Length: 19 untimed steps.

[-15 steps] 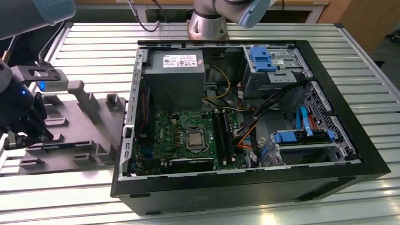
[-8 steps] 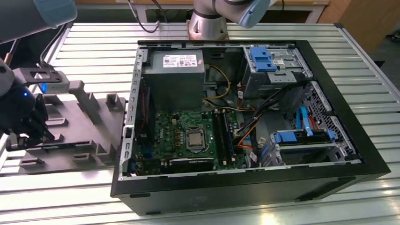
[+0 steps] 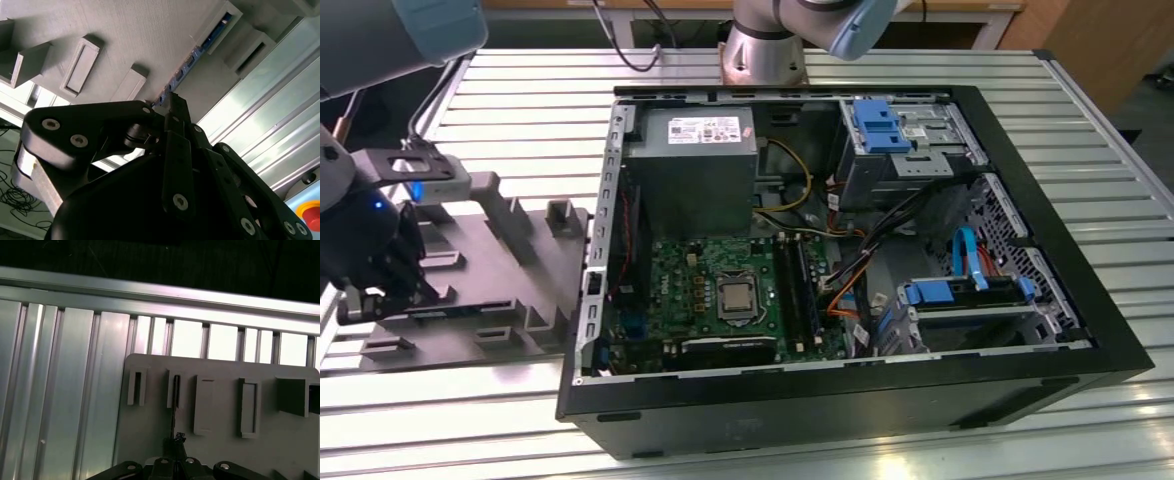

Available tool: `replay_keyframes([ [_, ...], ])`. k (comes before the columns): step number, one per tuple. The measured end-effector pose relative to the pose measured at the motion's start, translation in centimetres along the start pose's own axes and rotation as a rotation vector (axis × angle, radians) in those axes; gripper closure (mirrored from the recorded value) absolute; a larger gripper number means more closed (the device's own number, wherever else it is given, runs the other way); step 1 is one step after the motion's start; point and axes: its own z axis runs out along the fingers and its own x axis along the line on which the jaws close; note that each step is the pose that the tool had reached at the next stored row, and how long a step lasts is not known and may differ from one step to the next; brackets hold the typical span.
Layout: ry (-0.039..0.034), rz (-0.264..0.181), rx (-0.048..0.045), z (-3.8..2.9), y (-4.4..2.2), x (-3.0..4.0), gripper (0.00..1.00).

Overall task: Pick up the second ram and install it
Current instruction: 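Pick up the second ram and move it above second insertion slot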

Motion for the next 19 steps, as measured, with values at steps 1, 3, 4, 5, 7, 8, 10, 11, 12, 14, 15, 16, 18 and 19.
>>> replay_keyframes([
  [1,0.0000,0.000,0.0000,0.10,0.00,0.00,0.89],
  [3,-0.0001,0.000,0.0000,0.27,-0.01,0.01,0.89],
  [4,0.0000,0.001,-0.0001,0.33,-0.01,0.01,0.89],
  [5,0.0001,0.001,-0.0002,0.36,-0.01,0.01,0.89],
  [7,-0.0001,0.003,0.0001,0.46,-0.02,0.01,0.89],
  [8,-0.0002,0.004,0.0001,0.51,-0.02,0.02,0.89],
  [10,-0.0002,0.005,0.0001,0.59,-0.02,0.02,0.89],
  [11,-0.0001,0.006,0.0000,0.59,-0.02,0.02,0.89],
  [12,-0.0001,0.006,-0.0001,0.59,-0.02,0.02,0.89],
  [14,-0.0002,0.006,0.0000,0.60,-0.02,0.02,0.89],
  [15,-0.0002,0.006,0.0001,0.60,-0.03,0.02,0.89],
  [16,-0.0002,0.006,0.0001,0.60,-0.02,0.02,0.89],
  [18,-0.0002,0.006,0.0001,0.60,-0.02,0.02,0.84],
  [19,-0.0002,0.006,0.0001,0.60,-0.02,0.02,0.84],
])
